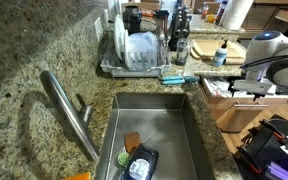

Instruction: Close the top drawer of the cabinet.

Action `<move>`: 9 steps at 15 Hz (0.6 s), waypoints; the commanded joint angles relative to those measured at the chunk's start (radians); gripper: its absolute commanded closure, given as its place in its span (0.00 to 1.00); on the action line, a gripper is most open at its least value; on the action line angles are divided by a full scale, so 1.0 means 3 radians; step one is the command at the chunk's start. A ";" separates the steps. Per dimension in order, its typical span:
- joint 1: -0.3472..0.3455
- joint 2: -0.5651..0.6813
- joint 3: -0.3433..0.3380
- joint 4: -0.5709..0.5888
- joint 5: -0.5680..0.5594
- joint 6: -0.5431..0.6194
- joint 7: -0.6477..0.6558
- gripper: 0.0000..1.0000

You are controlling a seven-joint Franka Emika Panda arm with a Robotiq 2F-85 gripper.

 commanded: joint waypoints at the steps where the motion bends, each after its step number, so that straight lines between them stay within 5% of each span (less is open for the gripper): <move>1: 0.0144 0.0030 -0.0135 0.0004 0.0136 -0.0038 -0.0129 0.00; 6: 0.0152 0.0417 -0.0282 0.0044 -0.0501 -0.0101 0.0585 0.00; 7: 0.0226 0.0214 -0.0288 -0.0001 -0.0264 -0.0143 0.0328 0.00; 9: 0.0244 0.0346 -0.0354 0.0006 -0.0411 -0.0130 0.0504 0.00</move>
